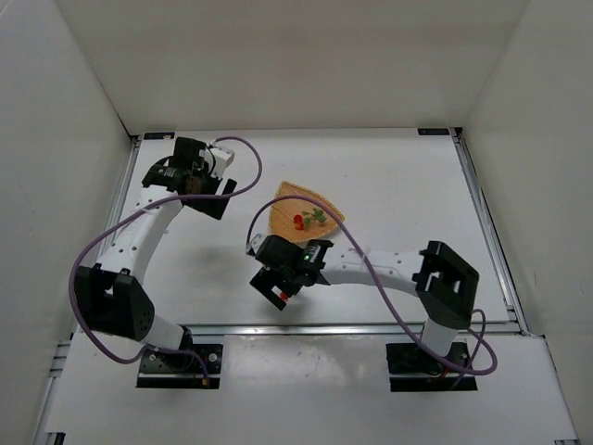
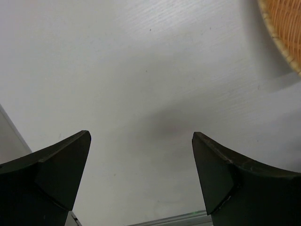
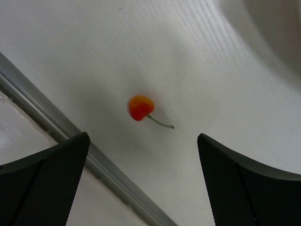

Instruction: Place and organize the fake fruits in the fruit bowl

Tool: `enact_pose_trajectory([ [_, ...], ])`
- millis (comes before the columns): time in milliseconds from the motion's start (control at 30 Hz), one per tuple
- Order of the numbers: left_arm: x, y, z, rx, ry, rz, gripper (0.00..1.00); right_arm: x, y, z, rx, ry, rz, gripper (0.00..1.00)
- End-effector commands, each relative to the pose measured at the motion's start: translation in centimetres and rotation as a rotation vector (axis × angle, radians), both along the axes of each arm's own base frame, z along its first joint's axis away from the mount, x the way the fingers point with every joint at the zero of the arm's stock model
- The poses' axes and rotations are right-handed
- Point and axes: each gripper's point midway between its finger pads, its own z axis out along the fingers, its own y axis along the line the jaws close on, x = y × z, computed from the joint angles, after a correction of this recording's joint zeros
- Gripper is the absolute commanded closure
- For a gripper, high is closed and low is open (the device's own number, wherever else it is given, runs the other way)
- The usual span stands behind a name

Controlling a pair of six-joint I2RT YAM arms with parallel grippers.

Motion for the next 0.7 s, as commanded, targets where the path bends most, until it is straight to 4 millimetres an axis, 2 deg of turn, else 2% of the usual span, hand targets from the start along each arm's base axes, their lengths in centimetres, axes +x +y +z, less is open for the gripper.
enact_pose_trajectory([
  [0,-1.0,0.8,1.1,-0.065,-0.034,0.027,0.00,1.4,-0.5,-1.4,-0.100,-0.026,0.147,0.03],
  [67,-1.1,1.5,1.2,-0.074,-0.036,0.044,0.00,1.0,-0.3,-1.8,-0.099,0.003,0.209,0.10],
  [100,-1.1,1.9,1.2,-0.082,-0.035,0.058,0.00,0.5,-0.4,-2.3,-0.091,0.056,0.232,0.10],
  [167,-1.3,2.4,1.1,-0.092,-0.035,0.069,0.00,0.1,0.1,-1.9,-0.069,0.074,0.256,0.12],
  [267,-1.1,2.9,0.8,-0.111,-0.023,0.092,0.00,0.0,0.6,-3.2,-0.081,0.098,0.262,0.12],
  [367,-0.9,3.4,0.1,-0.117,-0.001,0.107,0.00,0.3,1.8,-4.4,-0.085,0.120,0.248,0.17],
  [467,-0.9,3.8,0.1,-0.116,0.007,0.118,0.00,0.1,2.1,-5.3,-0.095,0.147,0.232,0.27],
  [500,-0.9,3.8,0.1,-0.116,0.007,0.118,0.00,0.1,2.1,-5.3,-0.095,0.147,0.232,0.33],
  [667,-1.2,4.9,-0.7,-0.114,0.027,0.152,0.00,0.5,1.4,-6.0,-0.117,0.146,0.206,0.47],
])
